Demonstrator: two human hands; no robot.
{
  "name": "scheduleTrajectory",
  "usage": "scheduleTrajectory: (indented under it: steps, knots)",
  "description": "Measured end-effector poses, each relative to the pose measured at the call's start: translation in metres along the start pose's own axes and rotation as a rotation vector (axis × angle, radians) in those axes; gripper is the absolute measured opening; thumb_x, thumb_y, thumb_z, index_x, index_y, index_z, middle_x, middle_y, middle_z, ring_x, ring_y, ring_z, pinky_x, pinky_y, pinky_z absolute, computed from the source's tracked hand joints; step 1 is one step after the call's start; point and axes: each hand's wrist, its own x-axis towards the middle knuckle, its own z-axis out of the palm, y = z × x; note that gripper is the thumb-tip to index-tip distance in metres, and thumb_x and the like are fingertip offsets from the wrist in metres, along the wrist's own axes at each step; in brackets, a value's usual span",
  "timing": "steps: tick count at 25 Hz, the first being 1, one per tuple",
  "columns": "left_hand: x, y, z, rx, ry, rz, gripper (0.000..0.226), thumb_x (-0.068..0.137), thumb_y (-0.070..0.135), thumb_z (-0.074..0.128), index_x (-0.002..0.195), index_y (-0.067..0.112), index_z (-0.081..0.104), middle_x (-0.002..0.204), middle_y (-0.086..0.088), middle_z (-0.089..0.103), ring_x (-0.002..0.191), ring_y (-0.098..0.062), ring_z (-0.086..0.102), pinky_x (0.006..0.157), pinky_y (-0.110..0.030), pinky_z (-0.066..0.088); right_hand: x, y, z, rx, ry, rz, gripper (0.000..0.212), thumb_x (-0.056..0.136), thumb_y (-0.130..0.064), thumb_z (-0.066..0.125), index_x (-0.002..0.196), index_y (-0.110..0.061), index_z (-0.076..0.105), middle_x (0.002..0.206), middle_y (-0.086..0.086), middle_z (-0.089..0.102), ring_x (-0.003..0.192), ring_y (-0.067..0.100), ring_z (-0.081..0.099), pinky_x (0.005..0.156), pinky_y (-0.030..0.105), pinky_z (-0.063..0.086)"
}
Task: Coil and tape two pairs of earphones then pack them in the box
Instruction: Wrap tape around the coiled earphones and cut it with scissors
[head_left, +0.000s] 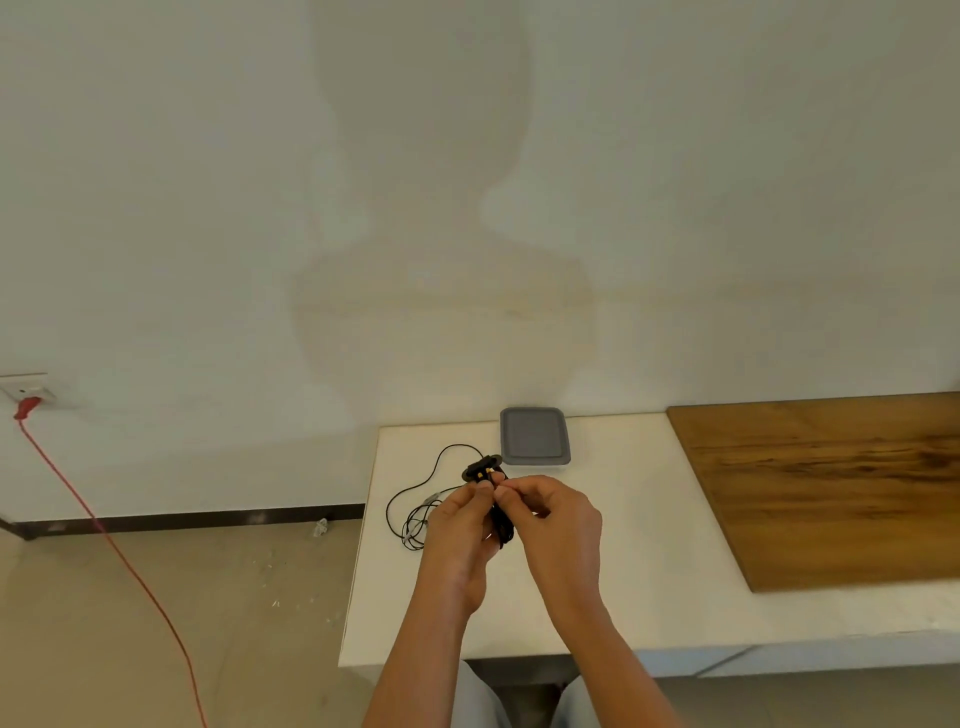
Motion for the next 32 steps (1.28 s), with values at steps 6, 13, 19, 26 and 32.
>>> scheduleTrajectory:
  steps: [6, 13, 19, 26, 32]
  knots:
    - [-0.008, 0.007, -0.004, -0.091, -0.082, -0.084, 0.022, 0.096, 0.009, 0.05, 0.107, 0.004, 0.068, 0.098, -0.014, 0.069, 0.087, -0.025, 0.064, 0.098, -0.043, 0.046, 0.004, -0.006, -0.007, -0.007, -0.124, 0.043, 0.014, 0.083, -0.024, 0.07, 0.09, -0.021, 0.058, 0.073, -0.013, 0.07, 0.069, -0.004, 0.064, 0.057, 0.006, 0.045]
    - [-0.006, 0.008, -0.005, -0.091, -0.124, -0.157, 0.022, 0.095, 0.01, 0.052, 0.106, 0.001, 0.069, 0.109, -0.022, 0.066, 0.1, -0.03, 0.061, 0.102, -0.046, 0.044, 0.013, -0.002, -0.014, -0.135, -0.272, 0.039, 0.021, 0.084, -0.024, 0.067, 0.092, -0.012, 0.051, 0.083, 0.002, 0.069, 0.079, 0.017, 0.066, 0.064, 0.018, 0.049]
    - [-0.006, 0.017, -0.015, 0.035, -0.197, -0.209, 0.019, 0.092, 0.004, 0.055, 0.096, 0.0, 0.074, 0.099, -0.017, 0.069, 0.084, -0.02, 0.067, 0.08, -0.032, 0.057, 0.017, 0.008, -0.024, 0.012, -0.436, 0.163, 0.026, 0.087, -0.013, 0.062, 0.083, -0.012, 0.037, 0.055, -0.004, 0.046, 0.06, 0.013, 0.042, 0.057, 0.017, 0.044]
    - [-0.011, 0.025, -0.025, 0.266, -0.158, -0.155, 0.017, 0.086, -0.002, 0.063, 0.101, 0.001, 0.071, 0.083, -0.009, 0.074, 0.073, -0.014, 0.067, 0.066, -0.023, 0.056, 0.019, 0.007, -0.033, -0.07, -0.403, 0.093, 0.027, 0.086, -0.009, 0.063, 0.081, -0.012, 0.036, 0.061, -0.002, 0.048, 0.054, 0.001, 0.051, 0.058, 0.017, 0.045]
    - [-0.017, 0.029, -0.019, 0.365, -0.12, -0.091, 0.011, 0.082, -0.003, 0.068, 0.086, 0.005, 0.074, 0.08, -0.008, 0.074, 0.072, -0.014, 0.066, 0.064, -0.023, 0.055, 0.016, 0.009, -0.032, -0.166, -0.353, 0.051, 0.018, 0.087, -0.011, 0.062, 0.089, -0.015, 0.044, 0.076, 0.011, 0.069, 0.073, 0.017, 0.067, 0.069, 0.022, 0.053]
